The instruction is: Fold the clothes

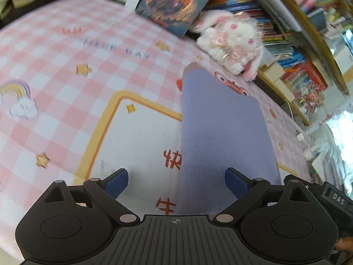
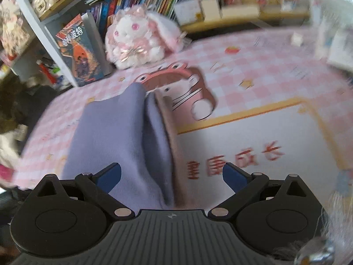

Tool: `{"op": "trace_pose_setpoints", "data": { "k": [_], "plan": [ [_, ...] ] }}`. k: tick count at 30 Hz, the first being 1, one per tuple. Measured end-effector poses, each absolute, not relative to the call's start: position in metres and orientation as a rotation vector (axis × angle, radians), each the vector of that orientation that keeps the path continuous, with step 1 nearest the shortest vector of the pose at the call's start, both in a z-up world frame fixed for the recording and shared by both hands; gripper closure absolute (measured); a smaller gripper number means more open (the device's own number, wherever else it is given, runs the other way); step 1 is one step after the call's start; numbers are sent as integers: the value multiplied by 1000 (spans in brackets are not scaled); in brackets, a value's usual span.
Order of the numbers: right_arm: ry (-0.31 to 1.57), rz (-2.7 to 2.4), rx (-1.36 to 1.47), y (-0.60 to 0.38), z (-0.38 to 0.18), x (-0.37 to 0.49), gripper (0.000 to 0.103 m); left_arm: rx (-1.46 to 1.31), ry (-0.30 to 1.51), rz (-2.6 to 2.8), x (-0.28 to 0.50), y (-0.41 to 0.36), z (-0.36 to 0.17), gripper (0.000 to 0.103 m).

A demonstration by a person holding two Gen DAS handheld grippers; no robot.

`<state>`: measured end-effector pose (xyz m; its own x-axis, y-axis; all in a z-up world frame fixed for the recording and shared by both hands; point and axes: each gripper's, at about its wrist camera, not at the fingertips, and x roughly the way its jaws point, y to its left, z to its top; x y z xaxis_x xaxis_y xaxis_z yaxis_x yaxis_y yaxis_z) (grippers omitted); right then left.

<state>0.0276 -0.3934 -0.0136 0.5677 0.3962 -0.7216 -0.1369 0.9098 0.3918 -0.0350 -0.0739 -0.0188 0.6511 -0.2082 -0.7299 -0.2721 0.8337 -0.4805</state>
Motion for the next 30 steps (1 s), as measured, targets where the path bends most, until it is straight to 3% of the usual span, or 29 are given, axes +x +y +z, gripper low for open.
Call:
{"op": "trace_pose_setpoints", "data": {
  "k": [6,10,13,15,19,21,23,27,30],
  "plan": [
    [1058,419,447,-400,-36,57,8,-713,882,54,-26,-68,-29,8],
    [1068,485,465,-399,-39,69,19,-772,885,33,-19,-70,-34,11],
    [1081,541,446,-393,-41,76,38,-810,900,-7,-11,-74,-38,24],
    [1089,575,428,-389,-42,79,42,-851,911,-32,-5,-76,-41,39],
    [1090,610,396,-388,-41,83,55,-887,908,-20,-2,-78,-45,44],
    [1077,624,362,-386,-38,84,63,-823,900,-13,0,-86,-37,55],
    [987,637,214,-373,-24,73,72,-694,877,-11,2,-101,-23,59],
    [779,689,-40,-350,2,45,74,-515,834,-15,8,-120,-1,59],
    [831,686,2,-357,-5,54,74,-578,885,-11,12,-112,-10,56]
  ]
}}
